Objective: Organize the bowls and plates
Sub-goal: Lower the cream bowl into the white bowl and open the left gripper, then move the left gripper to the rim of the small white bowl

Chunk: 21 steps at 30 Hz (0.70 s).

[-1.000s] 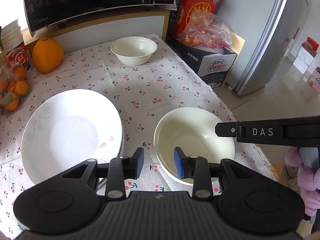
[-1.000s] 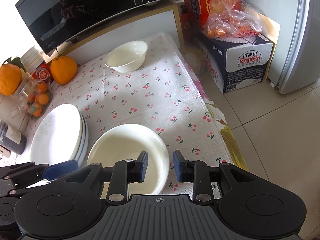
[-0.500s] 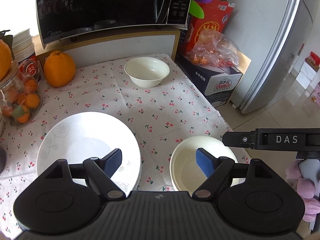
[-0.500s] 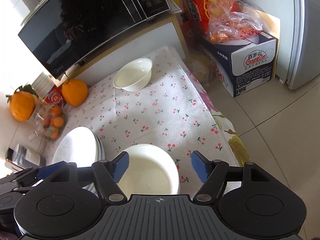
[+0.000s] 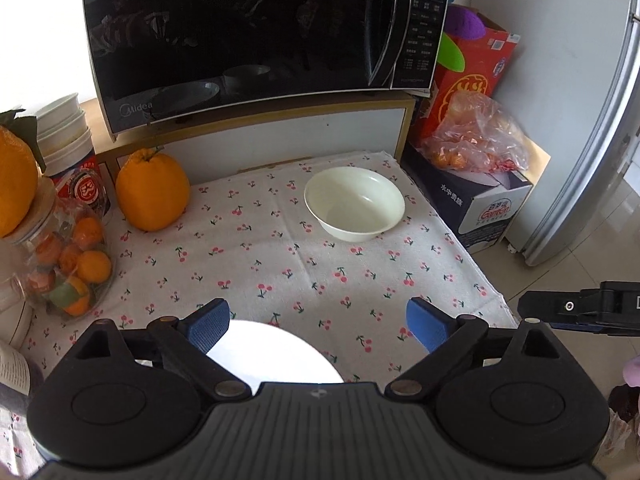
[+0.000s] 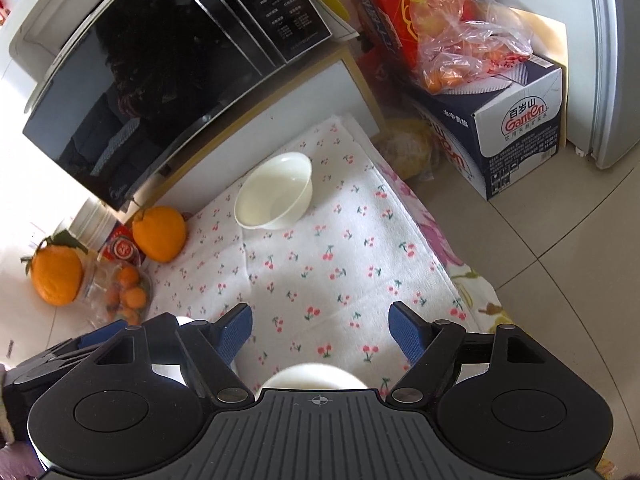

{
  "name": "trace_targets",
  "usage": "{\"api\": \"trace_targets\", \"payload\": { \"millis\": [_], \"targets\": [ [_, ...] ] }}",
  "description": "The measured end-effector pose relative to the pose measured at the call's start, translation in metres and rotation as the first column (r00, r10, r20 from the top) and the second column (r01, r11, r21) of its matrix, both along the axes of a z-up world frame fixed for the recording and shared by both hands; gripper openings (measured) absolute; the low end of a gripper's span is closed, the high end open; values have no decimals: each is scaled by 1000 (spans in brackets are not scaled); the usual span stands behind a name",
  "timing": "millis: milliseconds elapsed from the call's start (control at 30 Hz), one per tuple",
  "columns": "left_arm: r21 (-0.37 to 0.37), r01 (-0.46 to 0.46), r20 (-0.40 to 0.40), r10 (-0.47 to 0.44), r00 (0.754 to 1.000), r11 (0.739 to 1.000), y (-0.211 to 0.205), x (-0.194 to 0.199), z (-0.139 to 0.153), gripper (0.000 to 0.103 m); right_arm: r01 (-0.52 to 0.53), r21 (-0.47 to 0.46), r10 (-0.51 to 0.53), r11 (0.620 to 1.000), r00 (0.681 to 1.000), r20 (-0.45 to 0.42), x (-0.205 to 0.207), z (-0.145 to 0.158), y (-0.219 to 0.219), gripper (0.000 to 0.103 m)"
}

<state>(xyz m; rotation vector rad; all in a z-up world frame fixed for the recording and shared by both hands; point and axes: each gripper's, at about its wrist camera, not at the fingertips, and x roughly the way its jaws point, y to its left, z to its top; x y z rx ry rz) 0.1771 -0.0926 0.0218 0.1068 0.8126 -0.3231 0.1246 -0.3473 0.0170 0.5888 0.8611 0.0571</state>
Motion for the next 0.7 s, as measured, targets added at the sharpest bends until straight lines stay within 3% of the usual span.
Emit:
{"api": "trace_targets", "payload": {
  "millis": [367,700],
  "targets": [
    [-4,26,33,-26,999,1000,-6,48,-3,97,3,16,-3,1000,1000,4,44,3,-12,77],
    [-89,1,-27,-4,1000,996,-1,85,-16,97,-18,-31,17,999,1000,-4,82,5,-7,77]
  ]
}}
